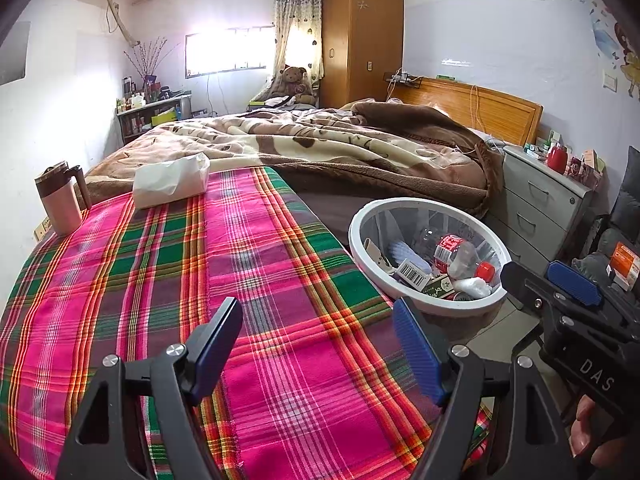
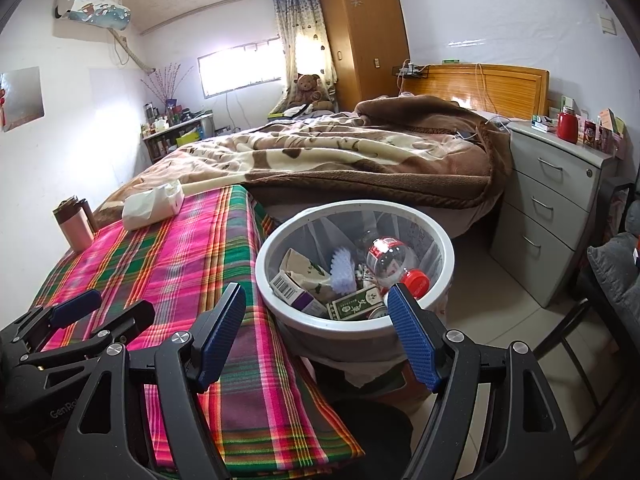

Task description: Collect trash

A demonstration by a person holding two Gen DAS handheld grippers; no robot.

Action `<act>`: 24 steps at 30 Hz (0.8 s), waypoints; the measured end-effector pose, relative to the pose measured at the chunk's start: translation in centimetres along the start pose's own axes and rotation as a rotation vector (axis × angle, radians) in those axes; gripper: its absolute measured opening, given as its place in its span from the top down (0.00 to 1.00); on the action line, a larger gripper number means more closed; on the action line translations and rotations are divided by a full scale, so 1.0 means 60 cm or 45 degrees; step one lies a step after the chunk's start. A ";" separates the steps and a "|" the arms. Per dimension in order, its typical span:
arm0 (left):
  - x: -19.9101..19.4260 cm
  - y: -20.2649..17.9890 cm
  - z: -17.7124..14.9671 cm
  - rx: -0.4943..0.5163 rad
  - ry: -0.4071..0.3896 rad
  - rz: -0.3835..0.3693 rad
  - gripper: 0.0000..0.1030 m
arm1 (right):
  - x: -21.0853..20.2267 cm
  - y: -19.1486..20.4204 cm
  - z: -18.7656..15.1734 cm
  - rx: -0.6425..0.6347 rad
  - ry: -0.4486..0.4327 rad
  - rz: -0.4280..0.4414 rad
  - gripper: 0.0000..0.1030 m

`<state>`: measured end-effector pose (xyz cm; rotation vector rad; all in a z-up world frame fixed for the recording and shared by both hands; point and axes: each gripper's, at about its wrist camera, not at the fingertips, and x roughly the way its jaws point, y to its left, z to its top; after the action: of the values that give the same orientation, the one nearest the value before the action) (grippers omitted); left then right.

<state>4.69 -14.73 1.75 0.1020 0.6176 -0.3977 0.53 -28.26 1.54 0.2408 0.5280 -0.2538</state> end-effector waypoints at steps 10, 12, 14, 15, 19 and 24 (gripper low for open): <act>-0.001 0.000 0.001 -0.004 -0.003 0.003 0.23 | -0.001 -0.001 0.000 0.000 0.001 0.001 0.27; -0.001 0.001 0.001 -0.005 -0.003 0.002 0.23 | -0.003 0.000 -0.001 -0.002 -0.001 0.003 0.27; -0.001 0.001 0.001 -0.004 -0.003 0.002 0.23 | -0.003 0.001 -0.001 -0.002 0.001 0.002 0.27; -0.001 0.001 0.001 -0.004 -0.003 0.002 0.23 | -0.002 0.000 -0.001 0.000 0.002 0.003 0.27; -0.003 0.002 0.001 -0.005 -0.007 0.003 0.23 | -0.004 0.001 0.000 -0.004 0.001 0.004 0.27; -0.003 0.003 0.001 -0.005 -0.005 0.003 0.23 | -0.003 0.001 0.000 -0.004 0.001 0.003 0.27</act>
<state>4.67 -14.55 1.92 0.0981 0.6141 -0.3940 0.40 -28.19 1.66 0.2388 0.5290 -0.2506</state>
